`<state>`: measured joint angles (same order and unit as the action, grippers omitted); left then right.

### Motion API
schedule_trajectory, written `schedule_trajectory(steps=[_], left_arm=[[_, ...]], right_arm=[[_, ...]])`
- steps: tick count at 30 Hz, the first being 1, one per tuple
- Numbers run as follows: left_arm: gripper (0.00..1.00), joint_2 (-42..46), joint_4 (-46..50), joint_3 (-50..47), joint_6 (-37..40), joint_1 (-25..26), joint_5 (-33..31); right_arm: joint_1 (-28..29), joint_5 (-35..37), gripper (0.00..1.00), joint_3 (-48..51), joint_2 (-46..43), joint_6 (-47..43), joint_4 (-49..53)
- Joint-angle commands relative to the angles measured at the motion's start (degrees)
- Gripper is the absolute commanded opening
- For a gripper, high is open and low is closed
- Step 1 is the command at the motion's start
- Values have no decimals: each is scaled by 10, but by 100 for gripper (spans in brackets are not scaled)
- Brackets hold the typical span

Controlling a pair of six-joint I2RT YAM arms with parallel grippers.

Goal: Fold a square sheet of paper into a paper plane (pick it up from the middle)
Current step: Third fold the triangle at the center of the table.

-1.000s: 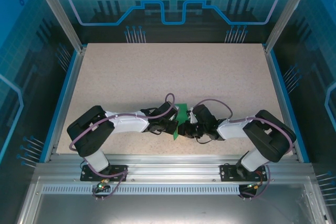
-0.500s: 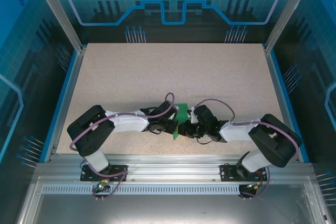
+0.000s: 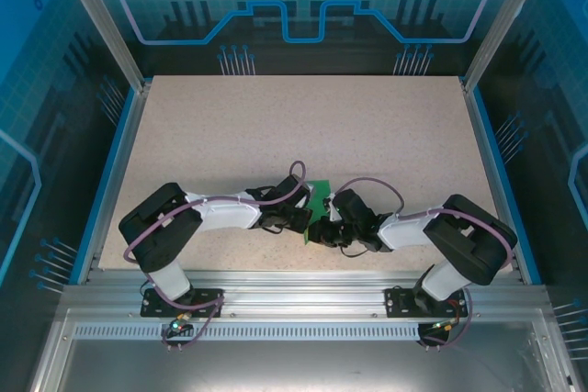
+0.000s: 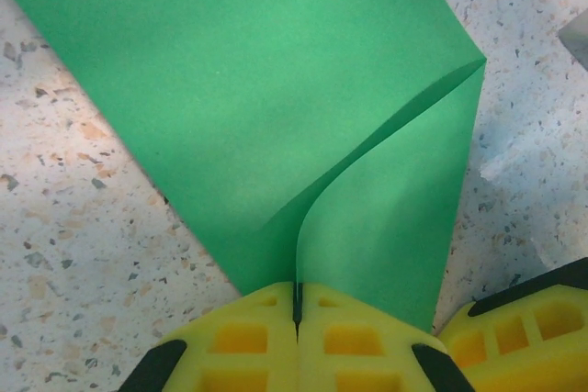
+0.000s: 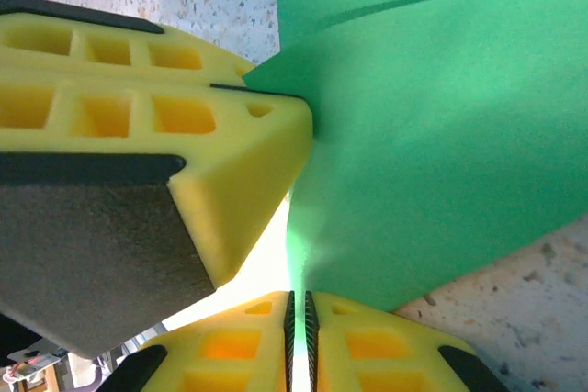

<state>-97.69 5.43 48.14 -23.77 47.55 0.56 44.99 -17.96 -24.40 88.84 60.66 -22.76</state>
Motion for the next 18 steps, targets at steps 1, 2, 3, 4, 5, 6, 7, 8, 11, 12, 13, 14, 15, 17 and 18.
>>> schedule_trajectory(steps=[1,2,3,4,5,6,7,8,11,12,13,14,15,17,18], left_arm=[[2,-15,11,2,12,-7,8],[2,-14,11,1,12,-7,8],[2,-14,12,1,12,-7,8],[2,-14,11,1,12,-7,9],[2,-14,11,2,12,-8,8],[2,-14,10,1,12,-9,9],[2,-14,10,1,12,-9,9],[2,-14,10,2,13,-9,11],[2,-14,10,3,14,-11,12],[2,-14,10,3,14,-11,13],[2,-14,11,4,14,-11,14],[2,-14,12,4,14,-12,14],[2,-14,12,5,14,-12,15],[2,-14,12,5,14,-12,15],[2,-14,12,5,14,-12,16]], right_arm=[[9,9,14,4,13,6,-17],[9,9,14,6,6,6,-15],[10,10,14,7,-2,6,-10],[11,11,15,7,-8,5,-7],[12,12,15,8,-14,5,-2],[15,13,15,8,-20,5,1],[18,15,15,8,-24,6,2],[21,17,15,9,-25,6,2],[30,20,15,5,-17,11,-2],[33,19,15,5,-12,14,-10],[33,20,15,3,-7,16,-14],[34,24,15,1,-3,17,-10],[36,32,15,-4,1,17,1],[37,40,15,-5,15,16,9],[37,41,14,-4,26,16,11]])
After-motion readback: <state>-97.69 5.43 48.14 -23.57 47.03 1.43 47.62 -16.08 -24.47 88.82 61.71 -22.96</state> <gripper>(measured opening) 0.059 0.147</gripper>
